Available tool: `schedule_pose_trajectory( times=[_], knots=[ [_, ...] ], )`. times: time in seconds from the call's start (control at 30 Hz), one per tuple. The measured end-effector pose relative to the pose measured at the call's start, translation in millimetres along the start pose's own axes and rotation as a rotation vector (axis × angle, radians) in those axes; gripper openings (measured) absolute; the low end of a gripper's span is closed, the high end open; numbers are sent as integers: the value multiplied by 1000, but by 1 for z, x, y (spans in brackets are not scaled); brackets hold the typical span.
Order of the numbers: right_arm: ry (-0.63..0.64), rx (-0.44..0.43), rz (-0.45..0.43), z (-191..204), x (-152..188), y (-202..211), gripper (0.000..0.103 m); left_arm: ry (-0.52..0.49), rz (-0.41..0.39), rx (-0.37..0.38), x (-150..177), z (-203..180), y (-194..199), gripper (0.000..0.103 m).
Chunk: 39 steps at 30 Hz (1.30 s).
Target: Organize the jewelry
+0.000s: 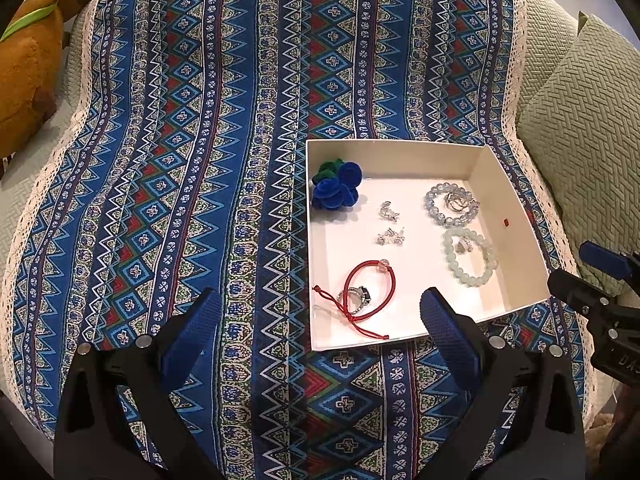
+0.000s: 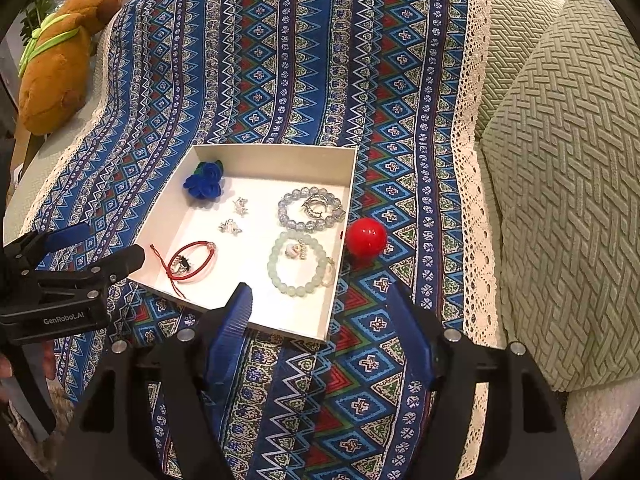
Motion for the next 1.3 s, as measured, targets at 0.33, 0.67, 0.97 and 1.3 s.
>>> schedule_pose_trajectory(
  times=[0.33,0.67,0.97,1.3],
  knots=[
    [0,-1,-1,2,1,0,70,8,-9,-7,-2,0,2,97],
    [0,-4,-1,5,2,1,70,15,-10,25,-1,0,1,97],
    [3,-12,4,6,2,0,70,96,-15,83,1,7,1,97],
    [5,-14,7,7,2,-1,70,80,-40,54,0,6,6,98]
  ],
)
Point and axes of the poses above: each gripper's, at about its wrist camera, not at the fingertips, and y roughly against the way its jaws point, z to its left, x to its underside, the point moved 1 cm from there along -y, roughly the way its jaws point, and after that the axes turned 12 degrees about -z, right-handed, at the moved point
